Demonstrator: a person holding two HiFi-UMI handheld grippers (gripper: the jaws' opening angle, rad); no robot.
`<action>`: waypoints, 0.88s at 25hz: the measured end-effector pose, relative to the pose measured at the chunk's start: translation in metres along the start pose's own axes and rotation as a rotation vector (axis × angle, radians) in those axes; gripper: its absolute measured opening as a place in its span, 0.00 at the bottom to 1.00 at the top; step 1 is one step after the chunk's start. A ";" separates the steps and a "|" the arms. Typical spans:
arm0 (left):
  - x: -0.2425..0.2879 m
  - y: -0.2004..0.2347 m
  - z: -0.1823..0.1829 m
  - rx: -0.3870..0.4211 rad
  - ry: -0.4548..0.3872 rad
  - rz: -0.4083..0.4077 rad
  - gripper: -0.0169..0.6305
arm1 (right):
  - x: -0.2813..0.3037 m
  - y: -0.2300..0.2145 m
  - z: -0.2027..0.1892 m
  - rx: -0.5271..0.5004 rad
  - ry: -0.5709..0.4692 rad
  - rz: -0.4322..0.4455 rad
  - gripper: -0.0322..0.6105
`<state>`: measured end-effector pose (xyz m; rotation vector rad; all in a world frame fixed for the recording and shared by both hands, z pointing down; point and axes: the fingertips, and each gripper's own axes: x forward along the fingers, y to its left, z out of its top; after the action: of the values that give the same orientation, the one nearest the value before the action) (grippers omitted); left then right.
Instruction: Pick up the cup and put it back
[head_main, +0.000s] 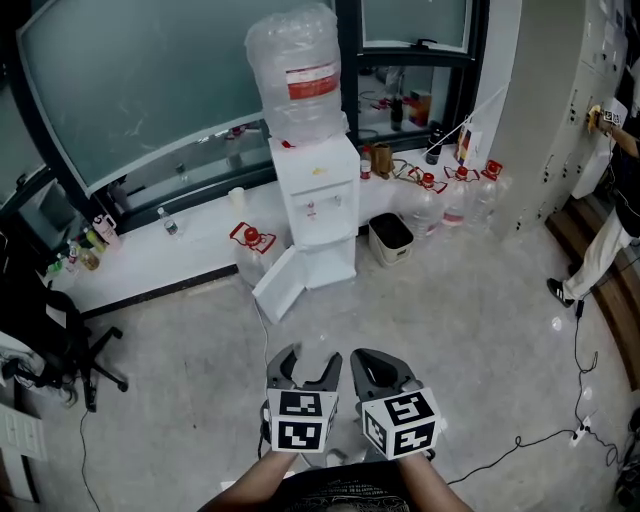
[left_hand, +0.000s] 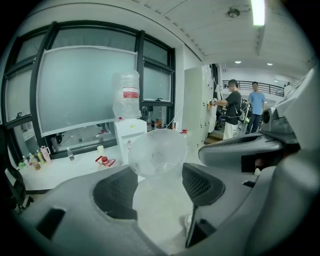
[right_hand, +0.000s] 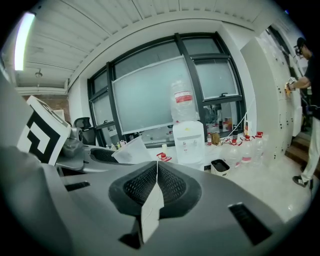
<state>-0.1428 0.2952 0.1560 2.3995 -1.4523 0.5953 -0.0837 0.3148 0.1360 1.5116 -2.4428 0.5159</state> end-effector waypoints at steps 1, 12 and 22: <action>0.006 0.000 0.003 0.000 0.002 0.003 0.46 | 0.004 -0.005 0.002 0.003 0.001 0.005 0.08; 0.081 -0.002 0.043 -0.008 0.018 0.038 0.46 | 0.050 -0.075 0.032 -0.016 0.033 0.061 0.08; 0.142 -0.013 0.076 -0.016 0.051 0.081 0.46 | 0.082 -0.134 0.057 -0.026 0.059 0.120 0.08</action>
<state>-0.0569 0.1581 0.1570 2.3056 -1.5323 0.6566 -0.0001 0.1696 0.1379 1.3261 -2.4954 0.5407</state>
